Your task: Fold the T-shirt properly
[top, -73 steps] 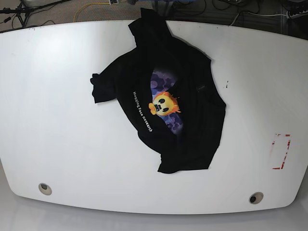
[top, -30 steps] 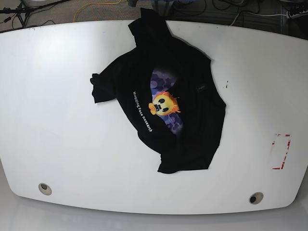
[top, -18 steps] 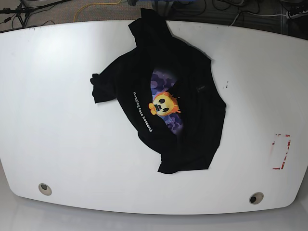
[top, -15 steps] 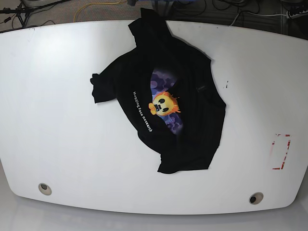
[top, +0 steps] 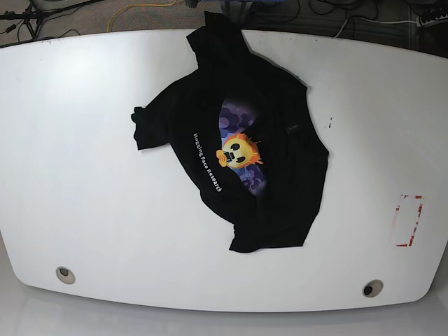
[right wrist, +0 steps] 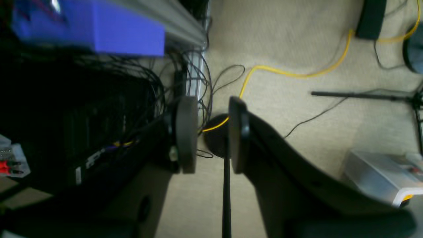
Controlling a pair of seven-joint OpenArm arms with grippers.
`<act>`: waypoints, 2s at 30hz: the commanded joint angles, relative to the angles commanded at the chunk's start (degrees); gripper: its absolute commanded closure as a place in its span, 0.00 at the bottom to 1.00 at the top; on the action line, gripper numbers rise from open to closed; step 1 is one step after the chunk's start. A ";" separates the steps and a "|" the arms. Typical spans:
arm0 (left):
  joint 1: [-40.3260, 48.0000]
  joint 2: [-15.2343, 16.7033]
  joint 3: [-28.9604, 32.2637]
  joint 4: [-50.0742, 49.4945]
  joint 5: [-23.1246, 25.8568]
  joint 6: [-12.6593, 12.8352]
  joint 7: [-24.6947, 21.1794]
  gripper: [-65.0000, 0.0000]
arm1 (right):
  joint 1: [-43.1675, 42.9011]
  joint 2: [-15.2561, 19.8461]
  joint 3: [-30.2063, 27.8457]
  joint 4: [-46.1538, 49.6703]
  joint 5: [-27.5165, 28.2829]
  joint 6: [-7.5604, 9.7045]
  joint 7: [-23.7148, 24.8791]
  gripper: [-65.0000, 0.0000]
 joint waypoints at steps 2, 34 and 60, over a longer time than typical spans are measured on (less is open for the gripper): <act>0.52 -0.01 -0.12 0.80 -0.09 0.03 0.08 0.51 | -0.39 -0.02 0.02 0.38 0.03 -0.09 -0.03 0.77; 13.65 0.80 -0.77 20.08 -2.94 0.05 0.08 0.51 | -11.19 -0.46 -1.15 21.89 1.59 0.19 -1.60 0.77; 15.61 -1.25 -4.38 26.35 -8.18 0.09 -0.43 0.50 | -11.05 0.00 -5.11 30.61 1.25 0.10 -1.87 0.77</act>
